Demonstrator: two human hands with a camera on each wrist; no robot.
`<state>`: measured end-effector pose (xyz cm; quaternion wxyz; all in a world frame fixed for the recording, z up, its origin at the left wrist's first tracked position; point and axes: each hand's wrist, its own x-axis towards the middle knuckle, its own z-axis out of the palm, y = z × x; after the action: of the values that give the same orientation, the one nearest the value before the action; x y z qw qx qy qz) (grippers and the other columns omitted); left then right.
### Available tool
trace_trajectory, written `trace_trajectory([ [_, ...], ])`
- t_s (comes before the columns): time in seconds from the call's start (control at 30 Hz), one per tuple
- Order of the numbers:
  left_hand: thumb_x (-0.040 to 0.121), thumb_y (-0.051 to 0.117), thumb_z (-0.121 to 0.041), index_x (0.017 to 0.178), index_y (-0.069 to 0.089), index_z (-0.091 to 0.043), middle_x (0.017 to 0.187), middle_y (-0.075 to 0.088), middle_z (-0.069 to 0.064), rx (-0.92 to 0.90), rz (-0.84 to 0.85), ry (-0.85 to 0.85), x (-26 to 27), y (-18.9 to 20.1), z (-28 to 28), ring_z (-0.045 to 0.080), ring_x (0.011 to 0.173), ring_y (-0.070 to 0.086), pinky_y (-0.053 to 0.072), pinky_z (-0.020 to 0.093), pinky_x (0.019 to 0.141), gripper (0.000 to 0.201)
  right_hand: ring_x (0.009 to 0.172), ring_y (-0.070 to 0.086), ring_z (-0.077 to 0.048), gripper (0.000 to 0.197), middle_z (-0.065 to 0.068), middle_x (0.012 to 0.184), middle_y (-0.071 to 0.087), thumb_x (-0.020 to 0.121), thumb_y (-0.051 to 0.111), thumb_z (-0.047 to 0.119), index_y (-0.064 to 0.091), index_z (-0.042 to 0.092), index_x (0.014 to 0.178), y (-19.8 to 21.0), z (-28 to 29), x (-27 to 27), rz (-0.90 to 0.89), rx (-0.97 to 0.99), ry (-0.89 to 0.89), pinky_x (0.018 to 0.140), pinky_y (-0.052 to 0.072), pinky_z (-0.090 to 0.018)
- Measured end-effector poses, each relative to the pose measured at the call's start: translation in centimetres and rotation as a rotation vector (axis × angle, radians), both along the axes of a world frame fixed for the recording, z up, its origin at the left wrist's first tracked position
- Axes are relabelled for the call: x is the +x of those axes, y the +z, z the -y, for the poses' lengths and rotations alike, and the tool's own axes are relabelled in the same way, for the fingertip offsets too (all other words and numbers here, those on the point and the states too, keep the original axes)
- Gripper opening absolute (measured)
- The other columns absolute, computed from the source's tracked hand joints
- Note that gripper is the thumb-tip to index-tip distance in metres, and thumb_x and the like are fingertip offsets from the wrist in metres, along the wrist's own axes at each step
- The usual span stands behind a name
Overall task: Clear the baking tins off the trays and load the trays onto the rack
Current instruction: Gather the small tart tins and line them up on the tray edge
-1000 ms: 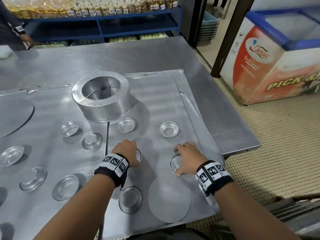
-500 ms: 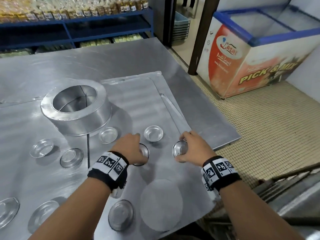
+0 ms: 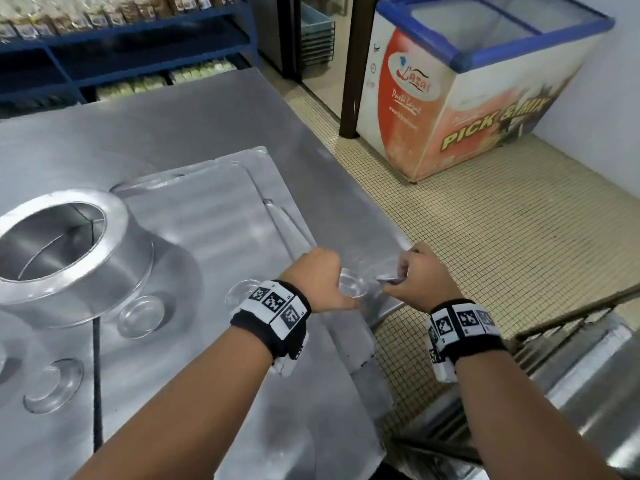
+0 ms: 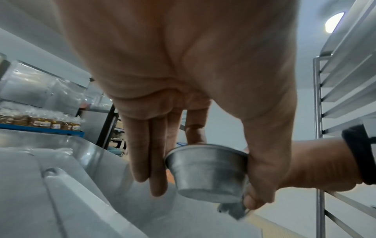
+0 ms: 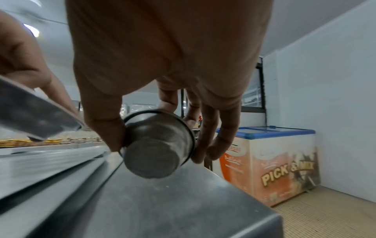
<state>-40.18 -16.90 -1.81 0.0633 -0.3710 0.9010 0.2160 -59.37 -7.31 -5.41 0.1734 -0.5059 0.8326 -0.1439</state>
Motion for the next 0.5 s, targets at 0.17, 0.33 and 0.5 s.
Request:
trace_trajectory([
  [0.17,0.068,0.081,-0.060,0.058,0.041,-0.017,0.062,0.041,-0.002,0.028,0.105,-0.056,-5.4,-1.6,0.6,0.017,0.064,0.048,0.043,0.032,0.062,0.060,0.097,0.053,-0.011,0.031,0.001,0.109,0.048,0.071,0.085,0.032,0.057,0.019,0.066,-1.4,0.3,-3.2,0.004,0.043,-0.040,0.094,0.049,-0.027],
  [0.33,0.068,0.085,-0.056,0.097,0.054,-0.012,0.091,0.047,0.002,0.101,0.138,-0.029,-9.1,-4.2,0.4,0.019,0.080,0.051,0.039,0.030,0.067,0.061,0.121,0.041,-0.019,0.025,-0.006,0.132,0.050,0.077,0.082,0.029,0.076,0.013,0.095,-3.9,0.9,-5.3,-0.034,0.098,-0.069,0.106,0.040,-0.034],
  [0.5,0.065,0.089,-0.049,0.126,0.049,-0.009,0.107,0.055,0.003,0.083,0.134,0.004,-10.8,-6.2,-0.2,0.022,0.088,0.062,0.041,0.031,0.066,0.084,0.117,0.038,-0.019,0.035,-0.001,0.125,0.053,0.080,0.079,0.025,0.067,0.018,0.112,-5.7,1.5,-6.3,-0.041,0.057,-0.116,0.099,0.040,-0.033],
])
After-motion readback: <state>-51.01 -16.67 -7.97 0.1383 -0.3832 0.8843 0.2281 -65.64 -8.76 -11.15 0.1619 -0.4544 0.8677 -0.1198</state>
